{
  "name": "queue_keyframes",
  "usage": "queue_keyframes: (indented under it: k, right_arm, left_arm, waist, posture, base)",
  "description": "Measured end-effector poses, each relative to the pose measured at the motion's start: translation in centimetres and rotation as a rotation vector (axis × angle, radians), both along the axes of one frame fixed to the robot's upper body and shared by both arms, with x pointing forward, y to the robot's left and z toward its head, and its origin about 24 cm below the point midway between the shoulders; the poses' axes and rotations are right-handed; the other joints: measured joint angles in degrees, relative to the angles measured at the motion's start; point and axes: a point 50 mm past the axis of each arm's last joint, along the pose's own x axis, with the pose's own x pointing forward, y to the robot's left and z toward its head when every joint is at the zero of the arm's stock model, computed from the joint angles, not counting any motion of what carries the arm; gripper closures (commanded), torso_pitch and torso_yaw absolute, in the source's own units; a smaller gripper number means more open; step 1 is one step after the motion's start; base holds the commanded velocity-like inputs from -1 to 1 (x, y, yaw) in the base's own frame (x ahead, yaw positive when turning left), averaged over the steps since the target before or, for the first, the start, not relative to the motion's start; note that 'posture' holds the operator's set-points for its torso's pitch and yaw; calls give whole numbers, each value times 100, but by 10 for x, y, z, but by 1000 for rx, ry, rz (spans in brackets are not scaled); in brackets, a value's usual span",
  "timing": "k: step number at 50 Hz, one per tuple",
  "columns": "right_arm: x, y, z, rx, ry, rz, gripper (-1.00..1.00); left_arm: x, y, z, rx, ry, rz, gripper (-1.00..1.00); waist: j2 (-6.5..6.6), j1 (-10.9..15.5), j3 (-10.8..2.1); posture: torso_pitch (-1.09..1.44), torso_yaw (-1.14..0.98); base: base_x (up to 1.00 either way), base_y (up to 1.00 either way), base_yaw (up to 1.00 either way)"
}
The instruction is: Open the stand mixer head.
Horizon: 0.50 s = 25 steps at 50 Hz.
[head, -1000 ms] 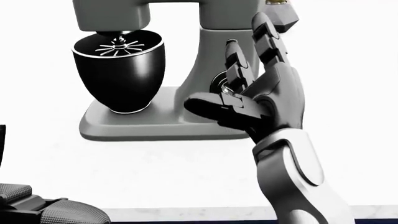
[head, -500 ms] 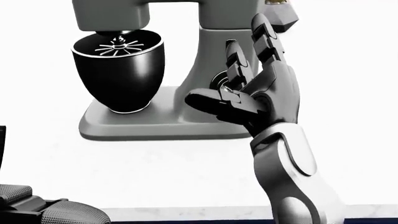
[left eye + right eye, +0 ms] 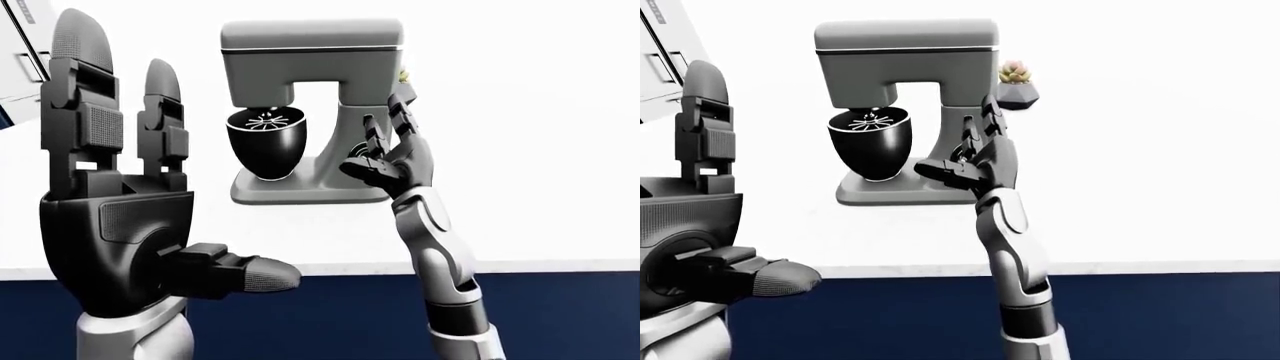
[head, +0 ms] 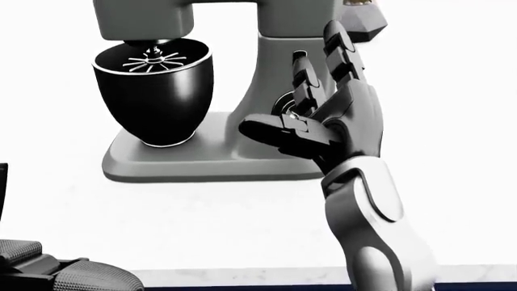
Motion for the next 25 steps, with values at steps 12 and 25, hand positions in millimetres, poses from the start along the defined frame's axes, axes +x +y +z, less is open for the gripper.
queue_keyframes:
  k: [12, 25]
  right_arm:
    - [5, 0, 1, 0, -3, -4, -100]
    - [10, 1, 2, 4, -5, -4, -100]
  left_arm:
    - [0, 0, 0, 0, -1, -1, -100]
    - [0, -2, -1, -2, 2, -6, -100]
  waist:
    - [3, 1, 2]
    - [4, 2, 5]
  posture:
    - [-33, 0]
    - [-33, 0]
  base:
    - [0, 0, 0]
    - [0, 0, 0]
